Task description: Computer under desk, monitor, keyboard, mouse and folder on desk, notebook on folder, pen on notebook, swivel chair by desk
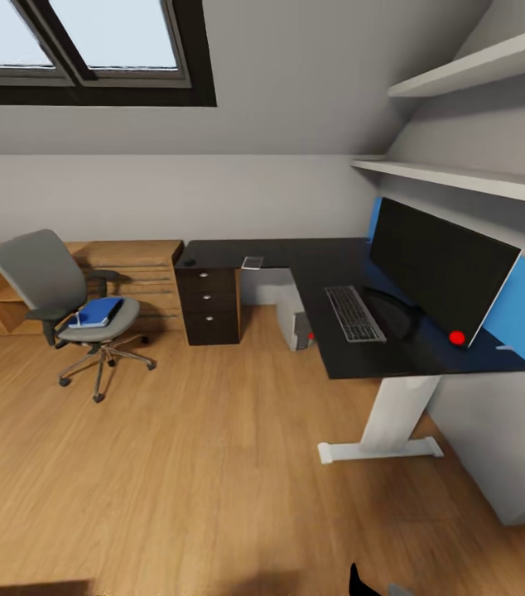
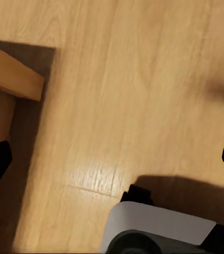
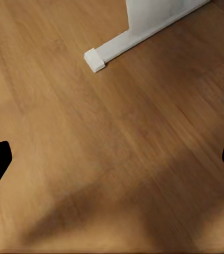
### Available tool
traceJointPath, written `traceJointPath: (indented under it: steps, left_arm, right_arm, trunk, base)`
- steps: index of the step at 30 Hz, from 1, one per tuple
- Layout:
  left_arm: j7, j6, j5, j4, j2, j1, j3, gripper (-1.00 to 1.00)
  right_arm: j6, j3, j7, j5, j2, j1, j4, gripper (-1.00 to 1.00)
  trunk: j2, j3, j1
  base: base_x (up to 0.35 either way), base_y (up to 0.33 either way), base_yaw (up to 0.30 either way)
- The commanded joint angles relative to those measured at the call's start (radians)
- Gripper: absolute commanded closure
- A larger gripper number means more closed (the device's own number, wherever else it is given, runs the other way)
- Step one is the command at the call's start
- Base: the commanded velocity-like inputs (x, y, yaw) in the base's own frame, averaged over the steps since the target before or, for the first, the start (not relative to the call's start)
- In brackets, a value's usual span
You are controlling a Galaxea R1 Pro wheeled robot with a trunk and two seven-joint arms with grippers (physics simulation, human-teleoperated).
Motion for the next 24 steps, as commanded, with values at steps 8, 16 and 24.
traceJointPath:
  steps: [8, 16, 24]
  left_arm:
    - [0.004, -0.004, 0.009, 0.043, -0.003, 0.0, -0.009, -1.0]
    - [0.003, -0.005, 0.008, 0.056, -0.016, 0.0, -0.009, -1.0]
    - [0.003, -0.012, 0.013, 0.062, -0.021, 0.0, -0.009, -1.0]
  right_arm:
    - [-0.027, 0.012, -0.001, 0.102, 0.022, -0.001, 0.04, -1.0]
    - [-0.032, 0.01, -0.003, 0.163, 0.033, -0.001, 0.048, -1.0]
    - [-0.08, 0.007, -0.006, 0.165, 0.049, -0.001, 0.055, -1.0]
  trunk:
    - [-0.001, -0.001, 0.0]
    - [-0.001, -0.001, 0.0]
    - [-0.001, -0.001, 0.0]
  base:
    - [-0.056, 0.317, 0.0]
    - [0.134, 0.265, 0.0]
    - [0.242, 0.029, 0.053]
